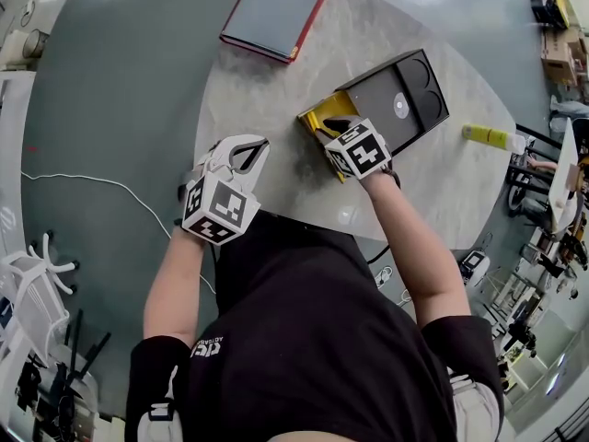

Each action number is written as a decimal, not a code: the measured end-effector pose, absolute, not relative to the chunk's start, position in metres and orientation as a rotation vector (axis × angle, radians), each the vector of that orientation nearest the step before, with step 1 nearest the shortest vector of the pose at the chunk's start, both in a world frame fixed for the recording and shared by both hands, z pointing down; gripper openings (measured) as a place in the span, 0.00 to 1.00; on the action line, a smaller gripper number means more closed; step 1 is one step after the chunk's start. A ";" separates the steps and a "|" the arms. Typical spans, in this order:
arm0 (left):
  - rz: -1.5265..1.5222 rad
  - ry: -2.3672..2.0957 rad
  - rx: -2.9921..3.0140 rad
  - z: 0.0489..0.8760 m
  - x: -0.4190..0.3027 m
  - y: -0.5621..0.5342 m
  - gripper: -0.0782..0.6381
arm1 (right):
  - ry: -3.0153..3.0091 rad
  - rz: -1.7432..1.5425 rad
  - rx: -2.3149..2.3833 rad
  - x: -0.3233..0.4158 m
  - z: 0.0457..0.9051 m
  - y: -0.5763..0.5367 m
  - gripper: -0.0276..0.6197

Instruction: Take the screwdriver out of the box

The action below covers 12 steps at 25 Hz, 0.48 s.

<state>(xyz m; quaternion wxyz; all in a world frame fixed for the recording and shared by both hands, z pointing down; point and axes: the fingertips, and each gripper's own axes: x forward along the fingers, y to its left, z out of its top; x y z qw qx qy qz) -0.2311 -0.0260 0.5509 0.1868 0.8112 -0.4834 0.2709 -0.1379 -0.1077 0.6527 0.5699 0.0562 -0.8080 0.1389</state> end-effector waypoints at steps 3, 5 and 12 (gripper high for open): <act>0.765 -1.348 2.282 0.555 -0.231 -0.024 0.11 | -1.881 0.348 0.138 -0.137 0.659 -0.112 0.23; 0.766 -1.341 2.283 0.557 -0.232 -0.023 0.11 | -1.871 0.356 0.137 -0.139 0.662 -0.114 0.25; 0.765 -1.325 2.287 0.561 -0.234 -0.026 0.11 | -1.850 0.395 0.129 -0.145 0.670 -0.115 0.25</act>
